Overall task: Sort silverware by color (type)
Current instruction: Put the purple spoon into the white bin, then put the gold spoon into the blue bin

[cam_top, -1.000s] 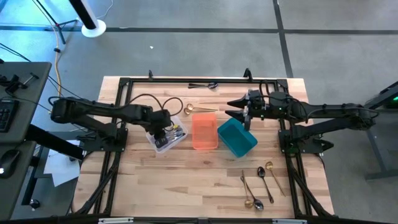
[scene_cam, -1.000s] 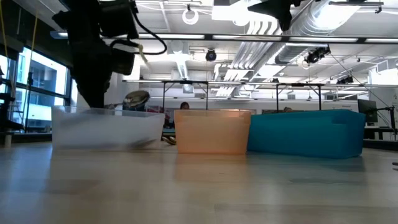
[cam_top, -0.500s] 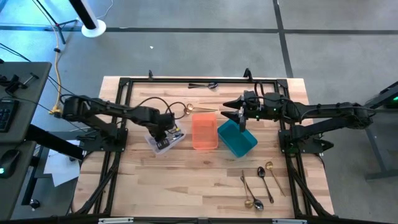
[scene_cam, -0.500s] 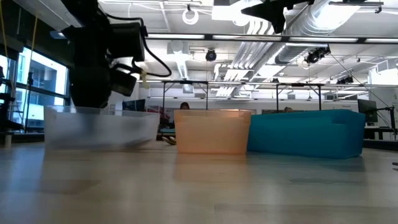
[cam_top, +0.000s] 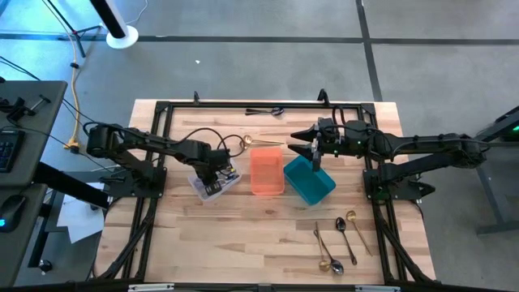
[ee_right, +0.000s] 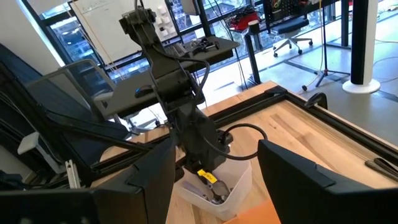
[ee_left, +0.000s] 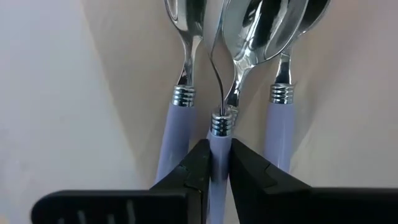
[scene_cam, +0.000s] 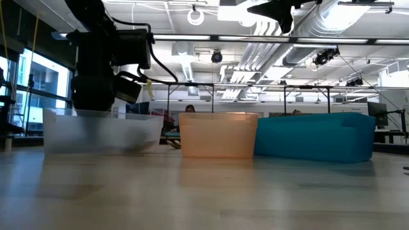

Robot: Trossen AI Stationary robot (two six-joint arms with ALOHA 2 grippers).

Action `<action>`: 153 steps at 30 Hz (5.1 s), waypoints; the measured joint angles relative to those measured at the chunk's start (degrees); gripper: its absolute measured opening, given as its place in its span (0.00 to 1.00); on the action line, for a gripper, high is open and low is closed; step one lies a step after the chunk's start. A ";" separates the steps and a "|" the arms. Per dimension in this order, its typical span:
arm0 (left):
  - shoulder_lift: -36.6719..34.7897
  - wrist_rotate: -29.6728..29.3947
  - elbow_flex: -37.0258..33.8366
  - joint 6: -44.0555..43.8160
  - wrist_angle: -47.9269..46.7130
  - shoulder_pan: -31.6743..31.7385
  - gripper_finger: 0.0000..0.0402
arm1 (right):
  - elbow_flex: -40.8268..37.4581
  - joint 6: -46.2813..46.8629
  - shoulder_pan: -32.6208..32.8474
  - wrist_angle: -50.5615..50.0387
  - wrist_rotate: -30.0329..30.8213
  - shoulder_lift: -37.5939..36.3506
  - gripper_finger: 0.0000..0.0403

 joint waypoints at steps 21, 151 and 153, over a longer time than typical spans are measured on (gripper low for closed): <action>0.33 1.59 -0.39 -1.11 -0.26 0.11 0.33 | 0.00 -0.20 0.00 -0.16 0.04 0.00 0.53; -13.89 1.02 4.39 -16.56 25.26 20.79 0.39 | 0.00 4.88 -0.02 0.20 3.43 -0.02 0.53; -9.51 3.35 4.39 -15.68 27.41 23.20 0.39 | 0.00 6.22 0.00 -0.09 3.43 -0.02 0.53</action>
